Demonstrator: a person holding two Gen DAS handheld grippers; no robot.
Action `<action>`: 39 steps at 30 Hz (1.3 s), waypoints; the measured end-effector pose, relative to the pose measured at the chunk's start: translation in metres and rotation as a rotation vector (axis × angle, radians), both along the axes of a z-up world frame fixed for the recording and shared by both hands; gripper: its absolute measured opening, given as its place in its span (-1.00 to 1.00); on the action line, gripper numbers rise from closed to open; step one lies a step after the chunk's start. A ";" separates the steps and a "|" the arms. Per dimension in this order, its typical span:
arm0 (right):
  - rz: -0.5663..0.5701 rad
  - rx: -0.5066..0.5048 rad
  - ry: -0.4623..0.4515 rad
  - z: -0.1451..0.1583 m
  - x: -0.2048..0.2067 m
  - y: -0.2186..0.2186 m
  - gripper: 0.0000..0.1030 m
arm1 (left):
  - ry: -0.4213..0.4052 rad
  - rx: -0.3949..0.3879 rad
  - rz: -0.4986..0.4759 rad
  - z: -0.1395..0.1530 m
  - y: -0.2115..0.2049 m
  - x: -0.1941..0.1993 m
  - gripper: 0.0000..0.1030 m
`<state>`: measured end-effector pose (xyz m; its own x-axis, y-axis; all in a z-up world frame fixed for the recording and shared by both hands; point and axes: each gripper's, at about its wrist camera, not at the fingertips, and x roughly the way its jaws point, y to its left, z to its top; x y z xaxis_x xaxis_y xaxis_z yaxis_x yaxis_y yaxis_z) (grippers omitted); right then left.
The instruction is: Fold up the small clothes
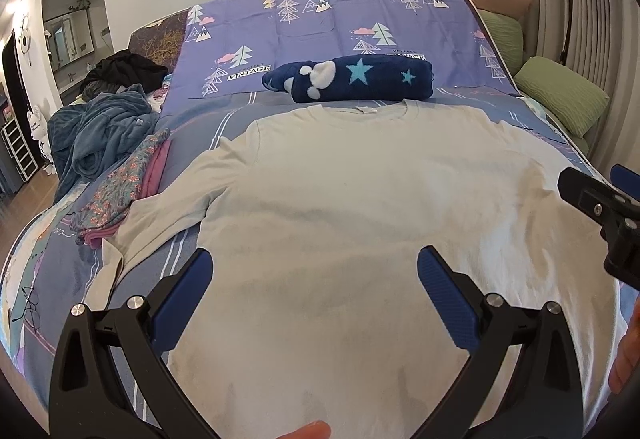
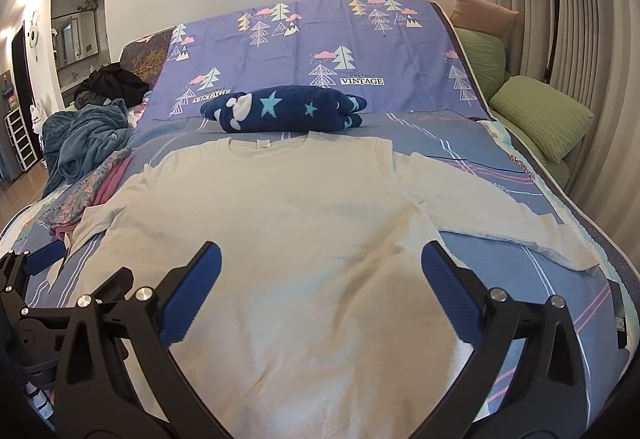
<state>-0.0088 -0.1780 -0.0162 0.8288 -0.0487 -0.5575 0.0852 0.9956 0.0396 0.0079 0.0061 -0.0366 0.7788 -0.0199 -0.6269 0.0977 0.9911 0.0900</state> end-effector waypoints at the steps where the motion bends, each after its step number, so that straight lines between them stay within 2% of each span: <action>1: -0.001 0.000 -0.001 0.000 0.000 0.000 0.96 | 0.000 0.000 0.000 -0.001 0.000 0.000 0.97; 12: -0.001 -0.002 0.000 0.001 -0.001 0.001 0.96 | -0.006 0.009 0.003 -0.001 0.002 0.000 0.97; 20: -0.004 -0.002 0.003 0.001 0.000 0.000 0.96 | 0.014 -0.001 -0.032 -0.003 0.003 0.002 0.97; 28: -0.001 -0.008 0.007 0.000 0.001 0.002 0.96 | 0.031 -0.044 -0.007 -0.004 0.016 0.005 0.97; 32: 0.005 -0.015 0.011 -0.001 0.004 0.006 0.96 | 0.010 -0.033 -0.009 -0.003 0.019 0.004 0.97; 39: 0.019 -0.034 0.015 -0.001 0.009 0.017 0.96 | -0.010 -0.059 -0.028 -0.001 0.027 0.001 0.97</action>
<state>0.0001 -0.1607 -0.0167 0.8211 -0.0519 -0.5685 0.0665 0.9978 0.0050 0.0088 0.0332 -0.0372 0.7835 -0.0780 -0.6165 0.1245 0.9917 0.0328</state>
